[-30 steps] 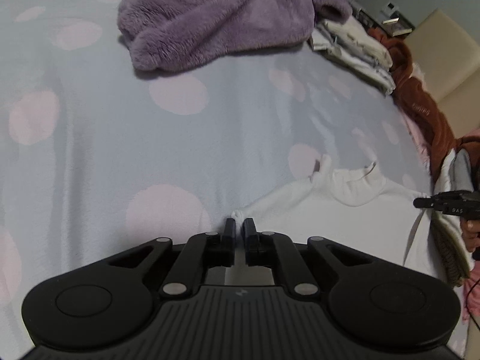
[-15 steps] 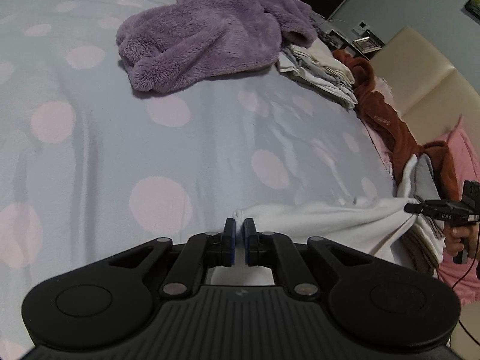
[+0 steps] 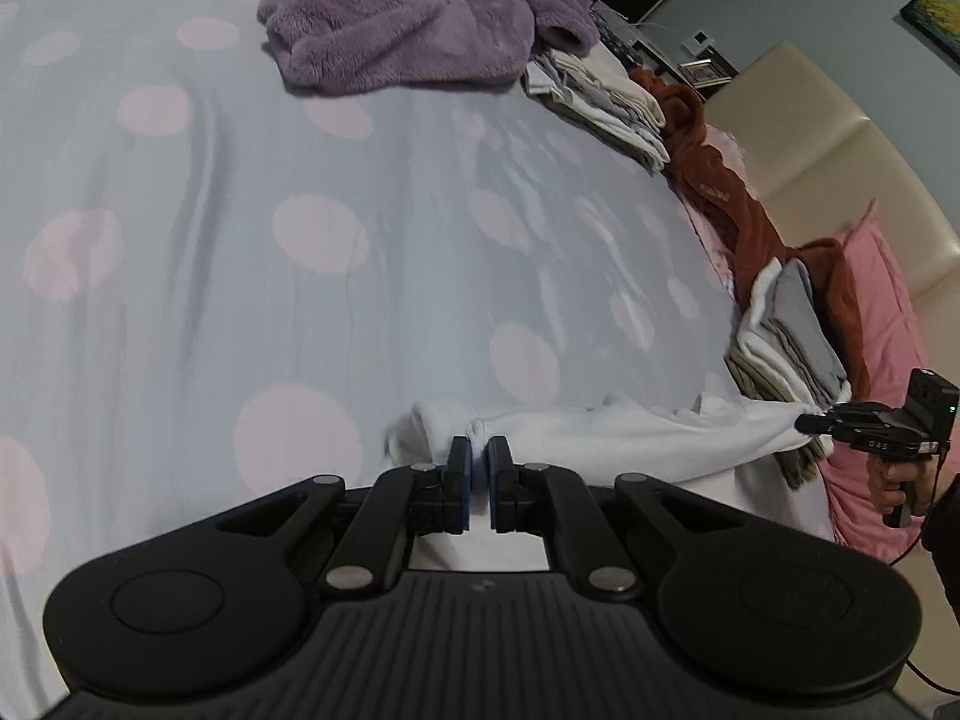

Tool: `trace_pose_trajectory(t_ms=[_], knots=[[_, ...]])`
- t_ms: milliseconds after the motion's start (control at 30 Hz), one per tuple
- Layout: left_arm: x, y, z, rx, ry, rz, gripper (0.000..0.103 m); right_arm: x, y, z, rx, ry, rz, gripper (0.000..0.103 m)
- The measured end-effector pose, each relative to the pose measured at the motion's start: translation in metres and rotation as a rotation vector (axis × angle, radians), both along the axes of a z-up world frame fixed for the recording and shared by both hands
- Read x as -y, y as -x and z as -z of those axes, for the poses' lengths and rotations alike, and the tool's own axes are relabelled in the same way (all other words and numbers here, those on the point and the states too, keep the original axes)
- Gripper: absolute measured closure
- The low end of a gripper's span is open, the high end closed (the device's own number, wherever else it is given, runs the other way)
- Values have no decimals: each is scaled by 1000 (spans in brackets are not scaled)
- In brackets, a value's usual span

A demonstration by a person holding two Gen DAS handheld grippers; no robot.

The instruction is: Fold clothes

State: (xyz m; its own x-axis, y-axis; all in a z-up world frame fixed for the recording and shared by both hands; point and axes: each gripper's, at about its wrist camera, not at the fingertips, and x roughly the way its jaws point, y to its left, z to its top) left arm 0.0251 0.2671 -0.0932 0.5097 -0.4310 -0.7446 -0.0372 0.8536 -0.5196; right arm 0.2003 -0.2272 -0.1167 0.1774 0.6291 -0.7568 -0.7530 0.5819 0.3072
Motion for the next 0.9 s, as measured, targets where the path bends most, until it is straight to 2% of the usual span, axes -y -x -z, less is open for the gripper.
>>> trace_pose_trajectory(t_ms=[267,433,567,667,800,900], knots=[[10,37,1,-16,1,31,99,16,36,8,-31,15,-24,97],[19,52,14,-69,-20,59,99,24,54,13,-43,21,-31,97],[35,55,39,-150,-77,96,99,14,67,39,-66,102,-66,96],[42,55,53,-191,-107,98,99,1,76,68,-90,203,-102,96],[47,59,47,-180,-146,117,99,-2,82,77,-99,225,-105,96],[39,68,30,-120,-113,100,99,5,84,63,-94,177,-98,96]])
